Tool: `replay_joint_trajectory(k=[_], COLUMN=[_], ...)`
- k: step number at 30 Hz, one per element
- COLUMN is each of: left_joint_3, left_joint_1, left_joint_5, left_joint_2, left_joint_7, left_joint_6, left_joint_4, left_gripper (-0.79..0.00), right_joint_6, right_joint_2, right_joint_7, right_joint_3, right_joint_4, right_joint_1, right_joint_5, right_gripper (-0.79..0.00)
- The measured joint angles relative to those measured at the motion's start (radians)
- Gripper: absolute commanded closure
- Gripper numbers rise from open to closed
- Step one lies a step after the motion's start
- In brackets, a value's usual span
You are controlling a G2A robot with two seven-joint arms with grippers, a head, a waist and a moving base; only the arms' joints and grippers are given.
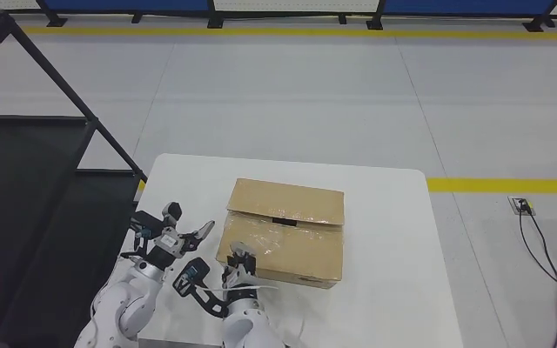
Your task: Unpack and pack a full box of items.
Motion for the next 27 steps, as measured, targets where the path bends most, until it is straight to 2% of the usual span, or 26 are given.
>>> replay_joint_trajectory(k=[6, 11, 19, 22, 26, 27], left_joint_3=[-0.007, -0.01, -0.018, -0.021, -0.026, -0.027], left_joint_1=[0.005, 0.006, 0.005, 0.005, 0.007, 0.007], left_joint_5=[-0.003, -0.007, -0.015, -0.018, -0.022, -0.023], left_joint_2=[0.002, 0.004, 0.006, 0.008, 0.009, 0.009], left_joint_7=[0.007, 0.013, 0.026, 0.029, 0.031, 0.032], left_joint_6=[0.0, 0.0, -0.009, -0.013, -0.017, -0.018], left_joint_4=[0.002, 0.005, 0.018, 0.021, 0.023, 0.024], left_gripper=[-0.785, -0.785, -0.785, -0.785, -0.785, -0.785], right_joint_6=[-0.014, -0.013, -0.024, -0.025, -0.015, -0.014], right_joint_2=[-0.037, -0.063, -0.1, -0.112, -0.127, -0.131], right_joint_7=[0.0, 0.003, 0.005, 0.011, 0.027, 0.031], right_joint_3=[0.005, 0.02, 0.053, 0.066, 0.084, 0.089], right_joint_4=[0.05, 0.08, 0.129, 0.146, 0.164, 0.166], right_joint_1=[0.014, 0.011, 0.02, 0.025, 0.03, 0.031], right_joint_5=[0.021, 0.04, 0.072, 0.078, 0.075, 0.075], right_gripper=[-0.329, -0.277, -0.265, -0.206, 0.0, 0.0])
